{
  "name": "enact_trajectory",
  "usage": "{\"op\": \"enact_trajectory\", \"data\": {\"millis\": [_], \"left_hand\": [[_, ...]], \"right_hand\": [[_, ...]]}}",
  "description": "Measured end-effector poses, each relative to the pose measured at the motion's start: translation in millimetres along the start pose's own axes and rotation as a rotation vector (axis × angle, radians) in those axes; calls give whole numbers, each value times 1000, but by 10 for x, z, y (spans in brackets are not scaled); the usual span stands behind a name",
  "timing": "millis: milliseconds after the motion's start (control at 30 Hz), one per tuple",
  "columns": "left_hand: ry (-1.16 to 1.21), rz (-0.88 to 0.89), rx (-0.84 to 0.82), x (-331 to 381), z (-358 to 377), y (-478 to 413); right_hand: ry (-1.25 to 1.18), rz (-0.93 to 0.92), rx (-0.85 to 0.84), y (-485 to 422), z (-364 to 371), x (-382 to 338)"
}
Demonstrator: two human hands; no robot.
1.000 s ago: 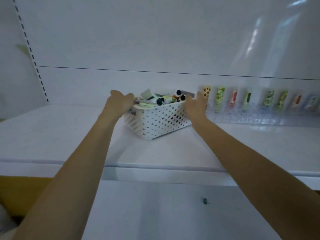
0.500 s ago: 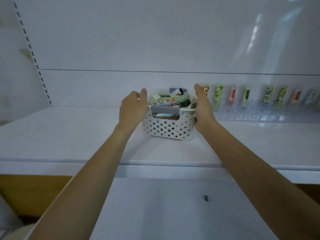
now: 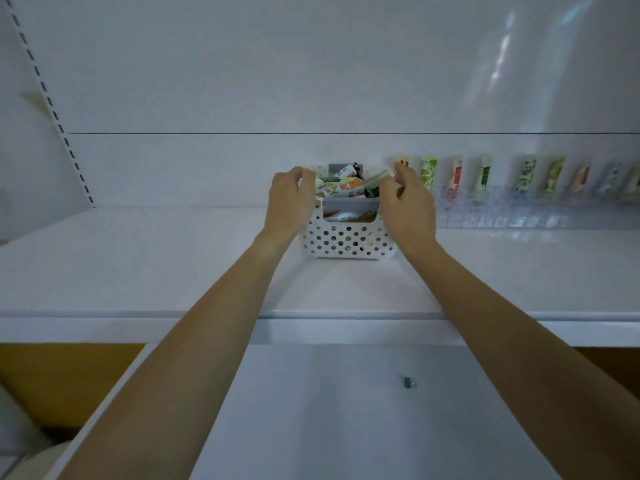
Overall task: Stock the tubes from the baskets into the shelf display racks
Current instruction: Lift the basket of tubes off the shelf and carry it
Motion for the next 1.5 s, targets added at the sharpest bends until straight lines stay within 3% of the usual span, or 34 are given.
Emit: {"op": "enact_trajectory", "data": {"millis": [167, 333, 467, 567, 667, 867, 1000, 1133, 1300, 1400, 1500], "left_hand": [[-21, 20, -60, 26, 82, 12], [-204, 11, -174, 70, 94, 19], [-364, 5, -231, 105, -18, 58], [-458, 260, -116, 391, -155, 185], [-406, 564, -74, 729, -137, 504], [-19, 871, -380, 1151, 427, 1829], [186, 880, -673, 1063, 799, 3267], [122, 803, -1168, 816, 1254, 4877], [-20, 928, -1649, 835, 1224, 6810], [-70, 1037, -1838, 1050, 1013, 7804], [-52, 1169, -1921, 1496, 797, 8659]], "right_hand": [[51, -60, 38, -88, -38, 50], [122, -101, -23, -127, -37, 88], [207, -33, -89, -49, -102, 88], [379, -128, -117, 224, -333, 39], [567, -218, -177, 634, -575, 61], [707, -139, -56, 2028, -1355, 272], [774, 186, -100, 3554, -2078, 740], [887, 659, -125, 5149, -2977, 1049], [800, 1194, -198, 6956, -3769, 947], [790, 1388, -195, 7805, -4264, 753], [783, 1518, -104, 8436, -4875, 500]]}}
Point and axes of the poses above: each hand's wrist, its own y-axis away from the middle knuckle, its own z-axis out of the palm, x = y × z, the point moved 7 cm from there along -y, towards the middle knuckle, and after that the axes turned 6 degrees about x, right-handed, at the moved point
